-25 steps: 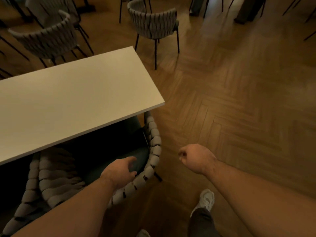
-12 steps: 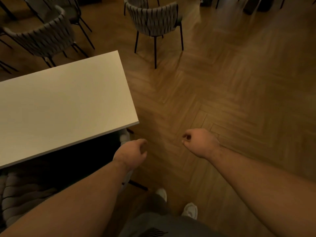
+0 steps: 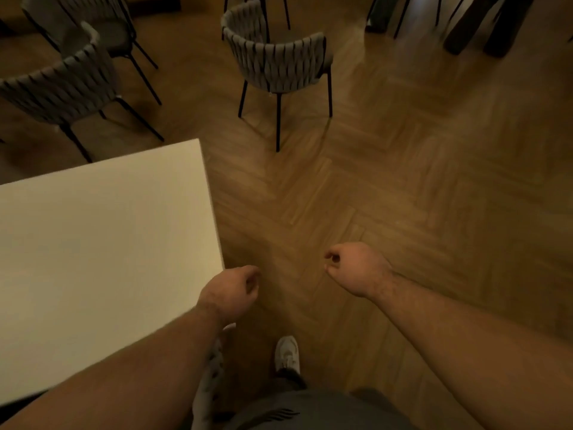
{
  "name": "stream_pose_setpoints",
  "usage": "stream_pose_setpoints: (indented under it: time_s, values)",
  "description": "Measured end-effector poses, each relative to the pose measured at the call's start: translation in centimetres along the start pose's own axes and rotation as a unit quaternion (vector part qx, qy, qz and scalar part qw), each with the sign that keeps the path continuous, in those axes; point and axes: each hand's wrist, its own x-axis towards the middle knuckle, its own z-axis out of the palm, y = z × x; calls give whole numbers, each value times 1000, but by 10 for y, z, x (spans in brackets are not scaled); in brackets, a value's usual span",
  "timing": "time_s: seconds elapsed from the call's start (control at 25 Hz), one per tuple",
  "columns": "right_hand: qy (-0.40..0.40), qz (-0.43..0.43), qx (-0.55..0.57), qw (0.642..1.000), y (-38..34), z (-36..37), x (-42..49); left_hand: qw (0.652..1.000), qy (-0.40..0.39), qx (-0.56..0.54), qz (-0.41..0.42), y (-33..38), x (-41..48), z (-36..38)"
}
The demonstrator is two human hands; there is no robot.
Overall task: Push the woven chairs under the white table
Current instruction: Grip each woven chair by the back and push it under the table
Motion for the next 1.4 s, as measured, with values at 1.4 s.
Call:
stream_pose_setpoints:
  time_s: [1.4]
  values:
    - [-8,-30,90,995,-117,-317,733,990,46,-50,-125,-138,656,-397]
